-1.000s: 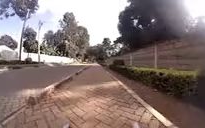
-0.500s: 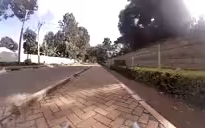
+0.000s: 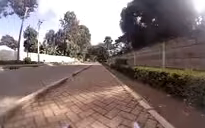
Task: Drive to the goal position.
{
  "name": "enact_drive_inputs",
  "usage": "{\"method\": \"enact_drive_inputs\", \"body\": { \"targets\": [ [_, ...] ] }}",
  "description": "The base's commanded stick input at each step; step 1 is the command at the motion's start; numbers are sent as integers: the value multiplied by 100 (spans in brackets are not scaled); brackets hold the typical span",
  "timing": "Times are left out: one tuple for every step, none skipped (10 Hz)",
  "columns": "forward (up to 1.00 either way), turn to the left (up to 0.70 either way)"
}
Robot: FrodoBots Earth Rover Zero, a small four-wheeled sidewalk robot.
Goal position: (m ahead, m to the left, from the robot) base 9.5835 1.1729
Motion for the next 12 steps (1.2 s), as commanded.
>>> {"method": "enact_drive_inputs", "body": {
  "targets": [
    [70, 0],
    [70, 0],
    [70, 0],
    [70, 0],
    [70, 0],
    [70, 0],
    [70, 0],
    [70, 0],
    [70, 0],
    [70, 0],
    [70, 0],
    [70, 0]
  ]
}}
